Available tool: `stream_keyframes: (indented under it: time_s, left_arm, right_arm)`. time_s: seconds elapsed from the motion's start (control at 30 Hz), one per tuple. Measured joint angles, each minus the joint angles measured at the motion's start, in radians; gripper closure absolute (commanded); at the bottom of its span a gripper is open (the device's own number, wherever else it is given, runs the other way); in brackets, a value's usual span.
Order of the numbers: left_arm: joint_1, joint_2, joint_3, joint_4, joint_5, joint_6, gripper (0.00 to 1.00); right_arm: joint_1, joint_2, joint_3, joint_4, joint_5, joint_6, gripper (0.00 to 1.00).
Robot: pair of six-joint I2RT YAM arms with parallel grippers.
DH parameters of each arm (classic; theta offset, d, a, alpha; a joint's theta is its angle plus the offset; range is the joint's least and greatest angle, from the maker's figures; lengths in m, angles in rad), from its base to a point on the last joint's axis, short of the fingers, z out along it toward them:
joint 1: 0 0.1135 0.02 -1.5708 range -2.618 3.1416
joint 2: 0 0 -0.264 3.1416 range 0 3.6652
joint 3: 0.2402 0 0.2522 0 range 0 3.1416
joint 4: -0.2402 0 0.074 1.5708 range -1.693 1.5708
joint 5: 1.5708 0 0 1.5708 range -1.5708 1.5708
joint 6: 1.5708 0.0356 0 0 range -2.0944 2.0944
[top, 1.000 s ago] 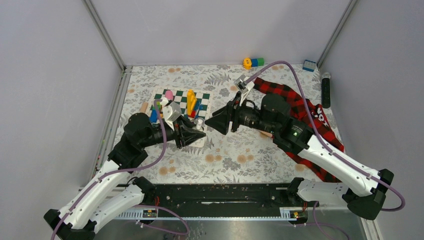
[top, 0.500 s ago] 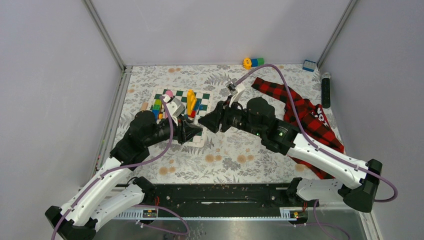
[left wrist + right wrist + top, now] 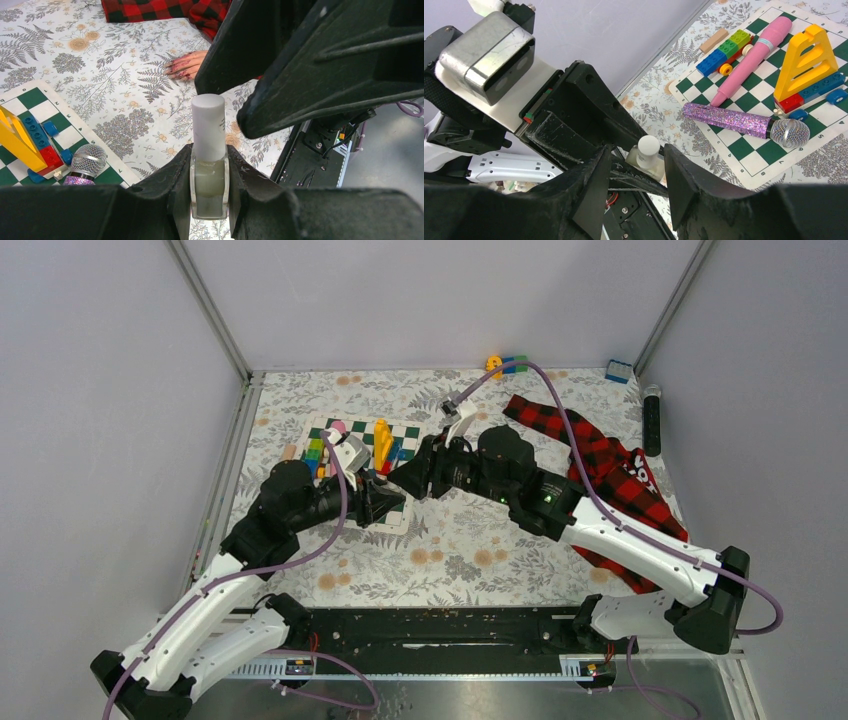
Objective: Paint the nails
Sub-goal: Unscrew the nail polish bottle.
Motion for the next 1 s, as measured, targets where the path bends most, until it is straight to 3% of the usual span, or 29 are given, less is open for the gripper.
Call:
stream_keyframes:
  time_s: [0.73, 1.0]
  left_arm:
    - [0.000, 0.008, 0.003, 0.000, 0.000, 0.000, 1.00]
    - [0.000, 0.008, 0.003, 0.000, 0.001, 0.000, 1.00]
  right_arm:
    - [0.017, 0.065, 0.052, -0.072, 0.005, -0.015, 0.65]
    - [0.017, 0.067, 0.052, -0.074, 0.016, -0.023, 0.87]
